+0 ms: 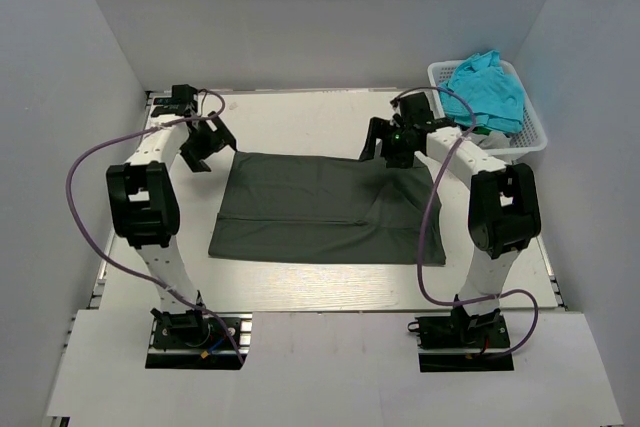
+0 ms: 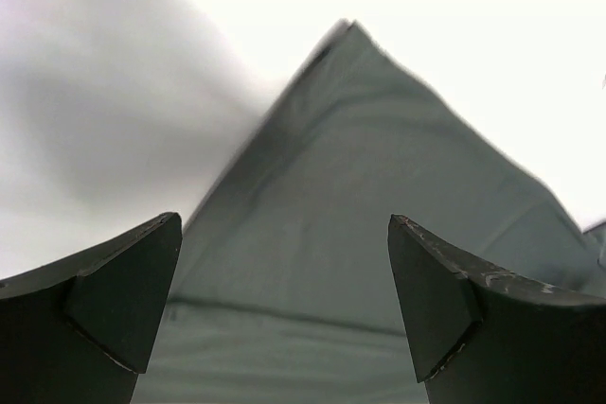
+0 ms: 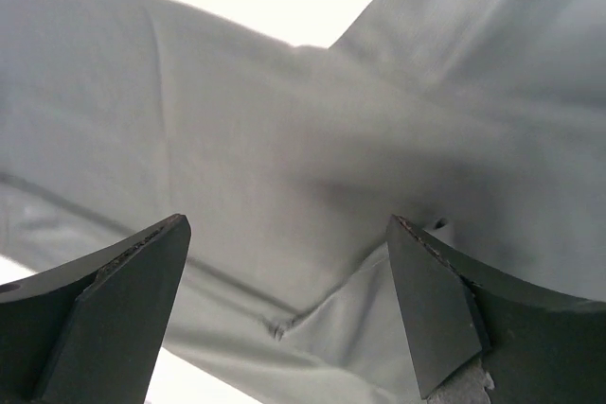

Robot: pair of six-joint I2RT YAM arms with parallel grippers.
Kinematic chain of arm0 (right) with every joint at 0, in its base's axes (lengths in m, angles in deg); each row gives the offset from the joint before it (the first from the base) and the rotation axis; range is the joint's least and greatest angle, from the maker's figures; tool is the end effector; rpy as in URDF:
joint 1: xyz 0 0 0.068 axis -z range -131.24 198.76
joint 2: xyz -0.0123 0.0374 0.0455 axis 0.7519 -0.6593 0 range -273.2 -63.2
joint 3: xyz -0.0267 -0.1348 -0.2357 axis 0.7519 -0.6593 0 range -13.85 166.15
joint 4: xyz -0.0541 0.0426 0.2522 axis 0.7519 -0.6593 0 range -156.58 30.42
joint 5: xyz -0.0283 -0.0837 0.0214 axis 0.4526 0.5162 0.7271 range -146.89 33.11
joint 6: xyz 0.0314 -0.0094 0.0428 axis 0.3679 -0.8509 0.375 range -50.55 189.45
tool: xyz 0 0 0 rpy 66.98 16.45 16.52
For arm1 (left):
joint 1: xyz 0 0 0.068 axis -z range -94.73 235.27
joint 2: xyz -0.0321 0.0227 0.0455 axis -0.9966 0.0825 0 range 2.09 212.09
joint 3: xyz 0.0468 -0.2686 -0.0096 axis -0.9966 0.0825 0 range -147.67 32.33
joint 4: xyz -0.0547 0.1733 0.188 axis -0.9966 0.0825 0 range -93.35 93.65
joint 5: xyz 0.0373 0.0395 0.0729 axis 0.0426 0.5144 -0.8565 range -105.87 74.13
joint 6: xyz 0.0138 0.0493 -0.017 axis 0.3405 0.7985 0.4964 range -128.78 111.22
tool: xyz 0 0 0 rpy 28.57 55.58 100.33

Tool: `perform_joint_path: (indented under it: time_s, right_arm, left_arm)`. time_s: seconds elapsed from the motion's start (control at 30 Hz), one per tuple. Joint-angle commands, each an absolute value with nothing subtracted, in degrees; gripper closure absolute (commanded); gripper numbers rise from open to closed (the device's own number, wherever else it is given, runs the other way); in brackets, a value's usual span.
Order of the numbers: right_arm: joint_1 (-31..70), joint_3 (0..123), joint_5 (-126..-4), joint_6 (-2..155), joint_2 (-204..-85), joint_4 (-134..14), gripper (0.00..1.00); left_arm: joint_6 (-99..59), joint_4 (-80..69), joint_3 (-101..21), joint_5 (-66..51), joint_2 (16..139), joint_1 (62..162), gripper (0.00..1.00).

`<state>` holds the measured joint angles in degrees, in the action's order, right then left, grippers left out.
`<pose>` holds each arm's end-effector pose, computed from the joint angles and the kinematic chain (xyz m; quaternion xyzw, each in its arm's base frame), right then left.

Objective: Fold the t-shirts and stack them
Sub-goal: Fold the flattened tshirt in 1/3 of the way, then grap the side of the flattened tshirt furthest away from the robot with both arms

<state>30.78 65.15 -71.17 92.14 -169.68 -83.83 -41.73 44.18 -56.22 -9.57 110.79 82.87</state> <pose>0.3845 0.1340 0.2218 -0.0021 0.9382 0.2232 0.2643 0.3967 0.0127 0.2343 -0.2872 0.9366 -0.1029 0.1723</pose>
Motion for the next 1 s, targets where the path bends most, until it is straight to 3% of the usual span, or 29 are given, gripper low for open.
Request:
perform_joint_path:
  time_s: [0.0, 0.17, 0.3, 0.6, 0.97]
  right_arm:
    - [31.4, 71.0, -62.8, 90.7, -168.1, -86.2, 0.10]
    - [32.8, 79.6, -53.4, 94.0, -174.7, -89.2, 0.10]
    - [33.8, 87.6, -49.0, 94.1, -180.3, -90.6, 0.10]
    - [33.7, 91.3, -47.8, 84.7, -187.2, -85.7, 0.10]
    - [33.8, 93.6, -49.8, 82.3, -193.8, -81.6, 0.10]
  left_arm:
    - [-41.0, 42.0, -62.0, -10.2, 114.4, 83.2, 0.00]
    - [-38.2, 39.2, -65.5, -8.6, 121.3, 83.8, 0.00]
    - [-36.3, 38.1, -67.6, -9.4, 125.4, 85.4, 0.07]
    - [-35.7, 37.9, -68.4, -20.3, 130.0, 90.3, 0.34]
    - [-37.9, 41.3, -70.9, -26.1, 132.4, 90.3, 0.38]
